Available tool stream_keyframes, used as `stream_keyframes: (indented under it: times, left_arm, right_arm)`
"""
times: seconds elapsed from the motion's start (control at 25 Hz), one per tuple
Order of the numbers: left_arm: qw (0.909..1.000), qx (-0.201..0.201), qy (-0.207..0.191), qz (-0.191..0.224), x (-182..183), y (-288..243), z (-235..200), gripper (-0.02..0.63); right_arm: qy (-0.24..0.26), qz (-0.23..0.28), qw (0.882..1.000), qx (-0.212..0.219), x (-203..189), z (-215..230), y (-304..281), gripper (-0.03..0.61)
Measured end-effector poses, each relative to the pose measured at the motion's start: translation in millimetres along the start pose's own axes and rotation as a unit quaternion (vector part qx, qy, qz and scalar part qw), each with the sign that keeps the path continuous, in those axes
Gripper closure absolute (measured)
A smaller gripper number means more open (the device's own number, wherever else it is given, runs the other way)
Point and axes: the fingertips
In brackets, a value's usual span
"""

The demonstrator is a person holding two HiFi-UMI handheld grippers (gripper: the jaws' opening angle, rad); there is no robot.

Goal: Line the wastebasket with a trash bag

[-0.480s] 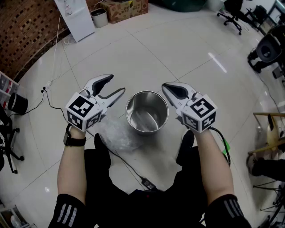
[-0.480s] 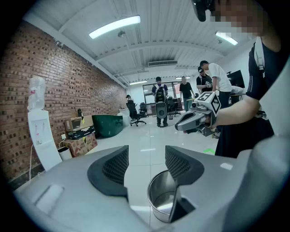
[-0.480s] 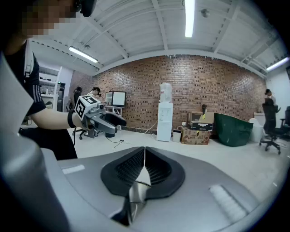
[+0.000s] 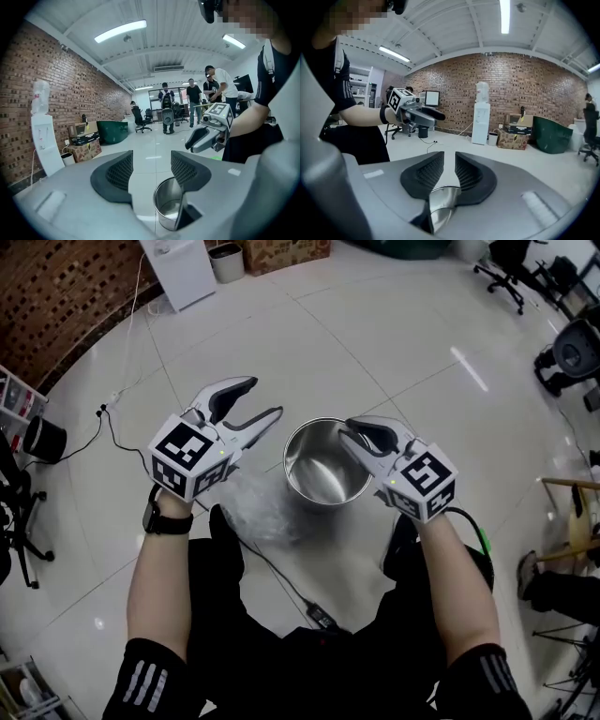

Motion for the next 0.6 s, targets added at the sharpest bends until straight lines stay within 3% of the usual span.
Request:
stream_keyframes:
  times: [0.28, 0.6]
  left_arm:
    - [1.0000, 0.002, 0.002, 0.008, 2, 19, -4, 0.365]
    - [1.0000, 0.004, -0.006, 0.007, 1, 35, -6, 0.365]
  right_arm:
    - [0.025, -0.020, 0.998, 0.058, -23, -64, -33, 0.468]
    - [0.034, -0.072, 0.988, 0.128, -76, -138, -70, 0.456]
Point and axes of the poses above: the fingertips, and each gripper's own axes: y backward along the fingers, z to its right, x out of its top, and after that the axes turned 6 degrees about z, right-handed
